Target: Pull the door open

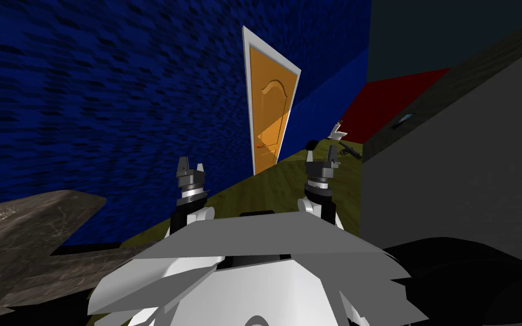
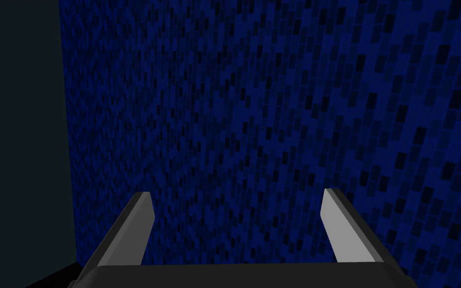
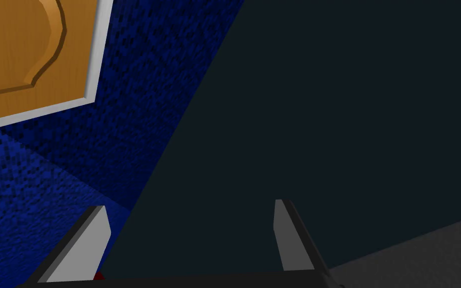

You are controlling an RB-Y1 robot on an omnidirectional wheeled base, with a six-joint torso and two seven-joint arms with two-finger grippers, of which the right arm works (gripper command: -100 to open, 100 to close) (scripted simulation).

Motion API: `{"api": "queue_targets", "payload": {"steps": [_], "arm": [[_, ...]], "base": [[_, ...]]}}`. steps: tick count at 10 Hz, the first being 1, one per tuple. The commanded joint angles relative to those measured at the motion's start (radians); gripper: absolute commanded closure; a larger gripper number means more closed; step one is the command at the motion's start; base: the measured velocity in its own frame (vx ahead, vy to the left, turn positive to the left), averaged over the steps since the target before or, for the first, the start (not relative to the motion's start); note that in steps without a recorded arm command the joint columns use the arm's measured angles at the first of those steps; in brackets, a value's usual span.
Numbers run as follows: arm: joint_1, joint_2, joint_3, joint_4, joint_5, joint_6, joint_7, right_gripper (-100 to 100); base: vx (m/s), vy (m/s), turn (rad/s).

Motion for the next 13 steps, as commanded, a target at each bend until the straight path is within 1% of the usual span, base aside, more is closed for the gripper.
{"api": "queue_targets", "payload": {"steps": [1, 2, 4, 5, 7, 13], "arm": [[-0.012, -0.010, -0.002, 0.039, 0.007, -0.005, -0.008, -100], [-0.015, -0.013, -0.003, 0.051, 0.009, -0.007, -0.010, -100], [-0.027, -0.023, -0.005, 0.089, 0.017, -0.012, -0.018, -100], [-0.037, -0.031, -0.007, 0.123, 0.023, -0.016, -0.025, -100], [-0.047, -0.040, -0.009, 0.158, 0.029, -0.021, -0.032, -100], [-0.087, -0.070, -0.017, 0.290, 0.054, -0.038, -0.059, -100]], "base": [[0.085, 0.001, 0.103], [0.106, -0.016, 0.077], [0.144, -0.016, 0.065], [0.133, -0.031, 0.101], [0.117, -0.005, 0.076], [0.090, -0.016, 0.078]]}}
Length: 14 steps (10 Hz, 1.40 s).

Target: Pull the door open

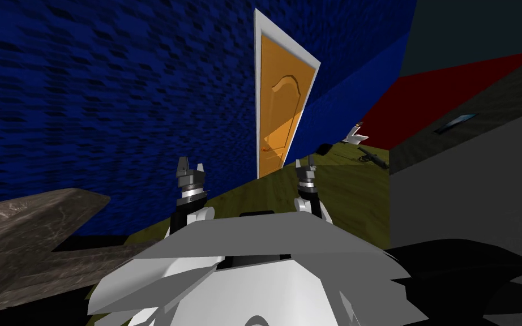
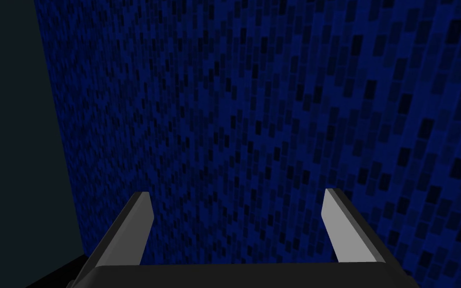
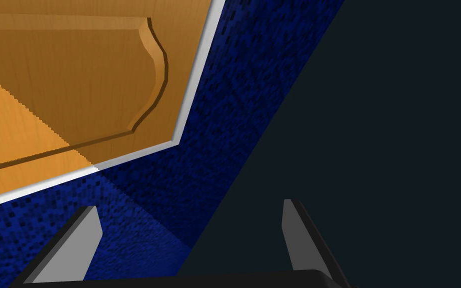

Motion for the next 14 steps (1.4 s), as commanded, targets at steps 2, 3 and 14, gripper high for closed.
{"api": "queue_targets", "payload": {"steps": [2, 3, 14], "arm": [[-0.021, -0.014, -0.003, 0.060, 0.012, -0.004, -0.013, -100], [-0.028, -0.019, -0.005, 0.086, 0.017, -0.007, -0.019, -100], [-0.122, -0.085, -0.023, 0.393, 0.075, -0.048, -0.082, -100]], "base": [[0.100, -0.029, 0.084], [0.101, -0.026, 0.106], [0.094, -0.030, 0.103]]}}
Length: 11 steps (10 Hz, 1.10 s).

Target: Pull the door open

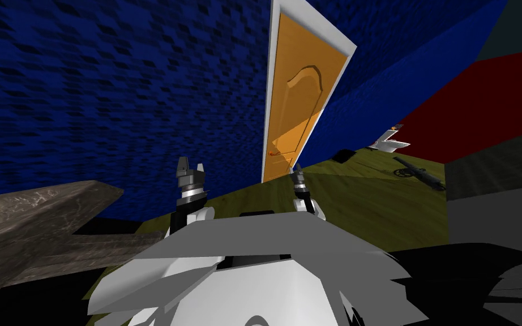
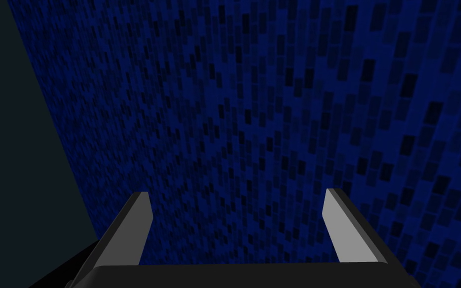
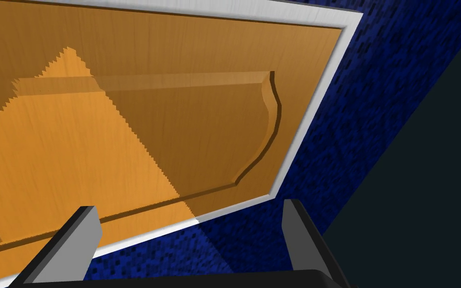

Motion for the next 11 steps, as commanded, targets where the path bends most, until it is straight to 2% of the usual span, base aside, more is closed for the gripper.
{"api": "queue_targets", "payload": {"steps": [1, 7, 8, 10, 11], "arm": [[-0.015, -0.008, -0.001, 0.050, 0.010, -0.009, -0.009, -100], [-0.068, -0.044, -0.012, 0.223, 0.043, -0.032, -0.045, -100], [-0.068, -0.044, -0.012, 0.229, 0.043, -0.032, -0.045, -100], [-0.086, -0.056, -0.015, 0.286, 0.053, -0.040, -0.057, -100], [-0.086, -0.056, -0.015, 0.286, 0.053, -0.040, -0.057, -100]], "base": [[0.099, -0.037, 0.100], [0.093, -0.039, 0.105], [0.059, -0.031, 0.035], [0.058, -0.028, 0.087], [0.048, -0.028, 0.035]]}}
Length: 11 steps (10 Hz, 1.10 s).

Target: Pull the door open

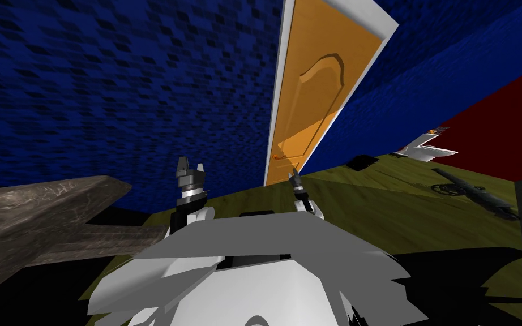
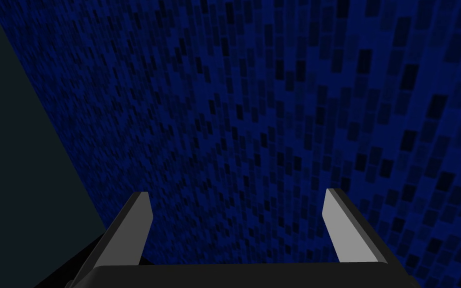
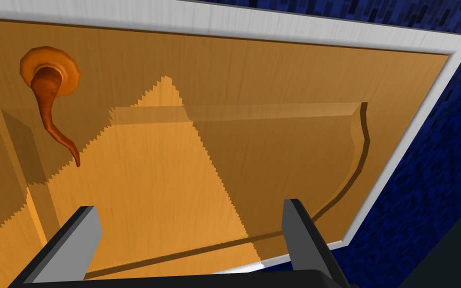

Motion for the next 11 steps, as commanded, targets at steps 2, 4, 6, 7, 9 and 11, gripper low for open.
{"api": "queue_targets", "payload": {"steps": [2, 4, 6, 7, 9, 11], "arm": [[-0.021, -0.013, -0.005, 0.070, 0.011, -0.014, -0.013, -100], [-0.037, -0.024, -0.008, 0.124, 0.021, -0.022, -0.024, -100], [-0.053, -0.035, -0.011, 0.178, 0.031, -0.029, -0.035, -100], [-0.061, -0.040, -0.012, 0.203, 0.036, -0.032, -0.040, -100], [-0.075, -0.050, -0.015, 0.251, 0.045, -0.038, -0.049, -100], [-0.090, -0.059, -0.018, 0.299, 0.053, -0.045, -0.059, -100]], "base": [[0.052, -0.030, 0.081], [0.093, -0.041, 0.099], [0.095, -0.055, 0.107], [0.080, -0.049, 0.092], [0.087, -0.044, 0.078], [0.077, -0.057, 0.092]]}}
